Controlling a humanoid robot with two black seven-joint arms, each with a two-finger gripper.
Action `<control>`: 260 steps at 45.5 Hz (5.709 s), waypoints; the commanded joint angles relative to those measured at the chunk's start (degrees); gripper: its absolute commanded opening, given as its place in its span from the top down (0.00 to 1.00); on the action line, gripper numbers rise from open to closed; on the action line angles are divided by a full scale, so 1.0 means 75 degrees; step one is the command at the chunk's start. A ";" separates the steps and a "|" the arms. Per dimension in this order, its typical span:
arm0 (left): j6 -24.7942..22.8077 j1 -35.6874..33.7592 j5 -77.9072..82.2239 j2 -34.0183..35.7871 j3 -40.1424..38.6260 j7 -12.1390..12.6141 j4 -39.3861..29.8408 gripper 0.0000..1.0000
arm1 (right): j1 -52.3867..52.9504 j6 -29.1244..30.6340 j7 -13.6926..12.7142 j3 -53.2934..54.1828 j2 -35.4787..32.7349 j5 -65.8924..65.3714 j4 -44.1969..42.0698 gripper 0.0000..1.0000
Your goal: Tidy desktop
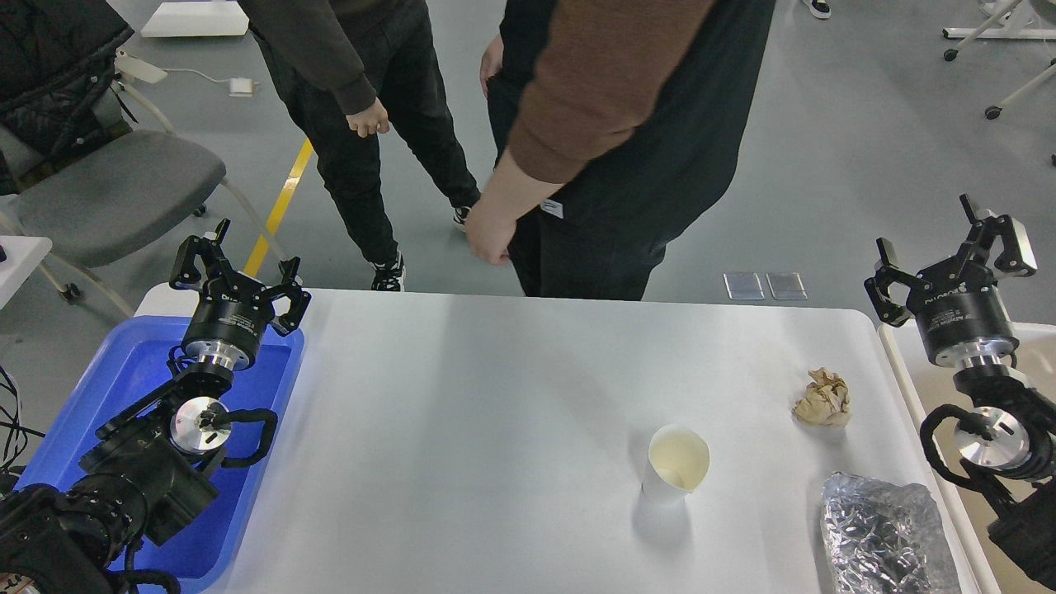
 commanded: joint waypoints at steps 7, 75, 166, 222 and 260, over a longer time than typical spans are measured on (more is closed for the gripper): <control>0.0000 0.0000 -0.0001 0.0000 0.0000 -0.0001 0.0000 0.00 | 0.0034 -0.0012 0.0023 -0.0034 0.0211 -0.0002 -0.0033 0.00; 0.0000 0.0000 -0.0001 0.0000 0.0000 -0.0001 0.0000 0.00 | 0.6384 -0.0082 0.1042 -0.9349 -0.2039 -0.9083 0.1348 0.00; 0.0000 0.0000 -0.0001 0.0000 0.0000 -0.0001 0.0000 0.00 | 0.4416 -0.2215 0.1007 -1.1319 0.0164 -0.9764 0.0038 1.00; 0.0000 0.0000 -0.0001 0.0000 0.0000 -0.0001 0.0000 0.00 | 0.6912 -0.0879 0.1828 -1.0030 -0.1219 -0.4877 0.0155 1.00; 0.0000 0.0000 -0.0001 0.0000 0.0000 -0.0001 0.0000 0.00 | 0.5214 -0.0597 -0.1429 -1.0053 -0.0597 -0.1761 -0.5997 1.00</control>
